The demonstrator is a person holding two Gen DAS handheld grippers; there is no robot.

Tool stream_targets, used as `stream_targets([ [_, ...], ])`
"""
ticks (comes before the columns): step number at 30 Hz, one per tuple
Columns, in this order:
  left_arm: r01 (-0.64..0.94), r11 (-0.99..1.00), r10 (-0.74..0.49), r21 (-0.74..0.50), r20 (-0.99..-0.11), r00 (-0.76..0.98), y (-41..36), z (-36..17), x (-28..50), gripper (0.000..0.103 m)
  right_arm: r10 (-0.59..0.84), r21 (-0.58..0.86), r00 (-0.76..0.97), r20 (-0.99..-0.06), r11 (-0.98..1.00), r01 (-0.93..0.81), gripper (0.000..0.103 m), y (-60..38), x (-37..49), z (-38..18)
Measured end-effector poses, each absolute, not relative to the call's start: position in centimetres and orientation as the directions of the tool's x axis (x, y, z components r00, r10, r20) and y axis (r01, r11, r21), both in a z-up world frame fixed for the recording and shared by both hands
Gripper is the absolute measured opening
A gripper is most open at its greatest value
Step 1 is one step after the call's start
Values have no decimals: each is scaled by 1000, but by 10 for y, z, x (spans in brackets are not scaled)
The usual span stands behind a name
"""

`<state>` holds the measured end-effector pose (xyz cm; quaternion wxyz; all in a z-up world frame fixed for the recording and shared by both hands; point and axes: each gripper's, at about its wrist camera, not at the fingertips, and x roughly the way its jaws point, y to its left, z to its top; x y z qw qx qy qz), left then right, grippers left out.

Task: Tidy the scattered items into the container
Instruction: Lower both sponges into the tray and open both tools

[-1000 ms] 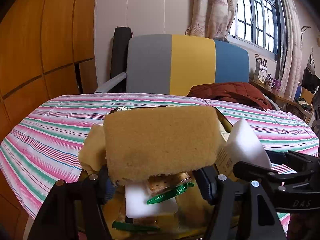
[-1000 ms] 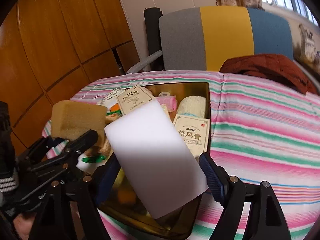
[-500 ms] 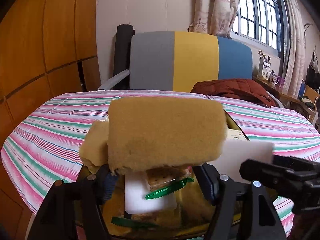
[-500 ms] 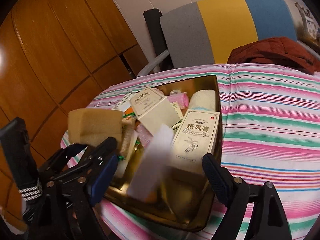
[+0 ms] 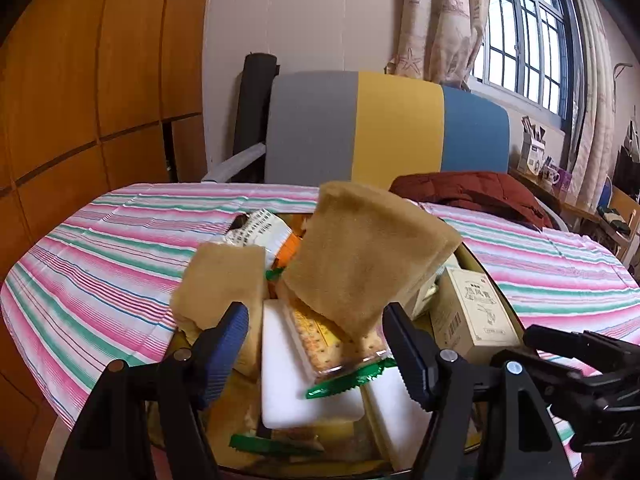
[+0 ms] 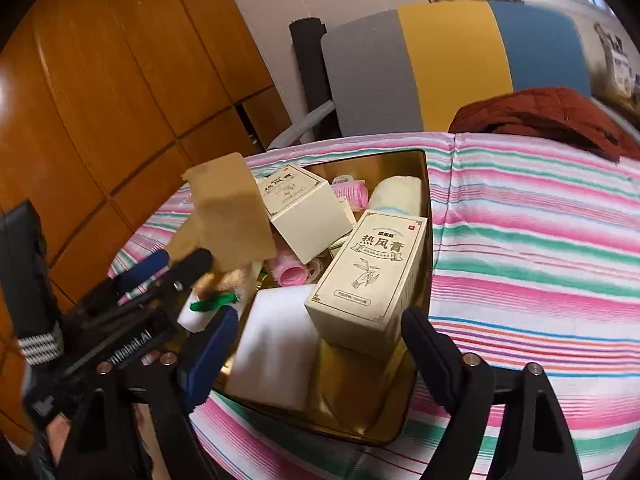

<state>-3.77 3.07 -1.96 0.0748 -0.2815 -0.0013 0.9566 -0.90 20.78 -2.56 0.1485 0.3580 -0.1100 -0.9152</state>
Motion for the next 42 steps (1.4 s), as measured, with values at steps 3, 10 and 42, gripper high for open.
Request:
stream_targets([
  [3,-140,-989,144,-50,-539,-830,30,-18,-41,71,-327,257,-707,-627,-943,209,77,201,-7,-23],
  [10,-186,-982,174,-40,-578,-797,42,-24,-65,71,-252,147,-725,-641,-967,207,77,193,-9,-24],
  [42,-35,-996,-14,83,-531,-848,32,1,-4,81,-148,75,-794,-590,-989,129,99,187,8,-14],
])
